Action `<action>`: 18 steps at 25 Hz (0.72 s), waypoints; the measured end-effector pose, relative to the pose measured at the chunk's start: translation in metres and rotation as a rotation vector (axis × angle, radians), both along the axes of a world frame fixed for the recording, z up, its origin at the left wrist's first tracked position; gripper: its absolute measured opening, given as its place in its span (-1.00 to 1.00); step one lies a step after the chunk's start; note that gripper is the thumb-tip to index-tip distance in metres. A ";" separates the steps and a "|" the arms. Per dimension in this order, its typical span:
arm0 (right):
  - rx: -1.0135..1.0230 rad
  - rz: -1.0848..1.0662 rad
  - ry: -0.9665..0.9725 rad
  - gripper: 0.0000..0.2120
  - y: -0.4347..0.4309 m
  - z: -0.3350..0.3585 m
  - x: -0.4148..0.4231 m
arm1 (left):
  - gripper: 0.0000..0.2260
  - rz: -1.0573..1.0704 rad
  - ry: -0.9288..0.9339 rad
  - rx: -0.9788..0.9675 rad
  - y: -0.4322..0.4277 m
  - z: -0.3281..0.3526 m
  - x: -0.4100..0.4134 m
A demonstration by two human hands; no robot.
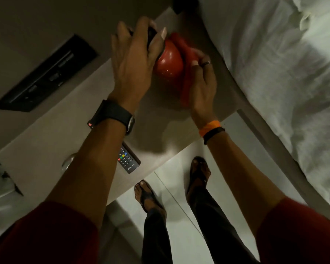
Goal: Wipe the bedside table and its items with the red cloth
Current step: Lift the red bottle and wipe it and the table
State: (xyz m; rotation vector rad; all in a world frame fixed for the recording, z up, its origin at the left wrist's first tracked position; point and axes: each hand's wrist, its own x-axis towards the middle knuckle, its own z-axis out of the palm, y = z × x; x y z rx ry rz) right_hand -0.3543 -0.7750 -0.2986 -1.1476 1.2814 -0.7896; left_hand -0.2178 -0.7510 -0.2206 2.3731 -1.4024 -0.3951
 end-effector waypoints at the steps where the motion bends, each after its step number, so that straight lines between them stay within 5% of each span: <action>1: -0.129 -0.002 -0.006 -0.71 0.012 0.008 0.008 | -0.57 0.026 -0.069 0.033 -0.004 -0.002 0.000; 3: -0.347 0.002 0.130 -0.74 0.032 0.013 0.020 | -0.52 0.045 -0.169 0.069 -0.011 -0.006 -0.001; 5: -0.396 -0.025 0.245 -0.74 0.022 0.010 0.023 | -0.54 0.026 -0.060 0.030 -0.012 -0.008 -0.001; 8: -0.196 0.010 0.348 -0.72 -0.011 -0.003 0.012 | -0.55 -0.139 0.242 0.009 0.004 -0.003 0.012; 11: -0.002 0.002 0.319 -0.64 -0.027 -0.004 0.009 | -0.59 -0.253 0.287 0.031 0.015 0.005 0.012; 15: -0.351 0.082 0.187 -0.58 0.029 0.009 0.030 | -0.71 0.062 0.111 0.040 -0.004 0.002 -0.008; 18: -0.367 0.115 0.391 -0.56 0.019 -0.010 0.021 | -0.75 0.192 0.320 0.191 -0.012 -0.004 0.005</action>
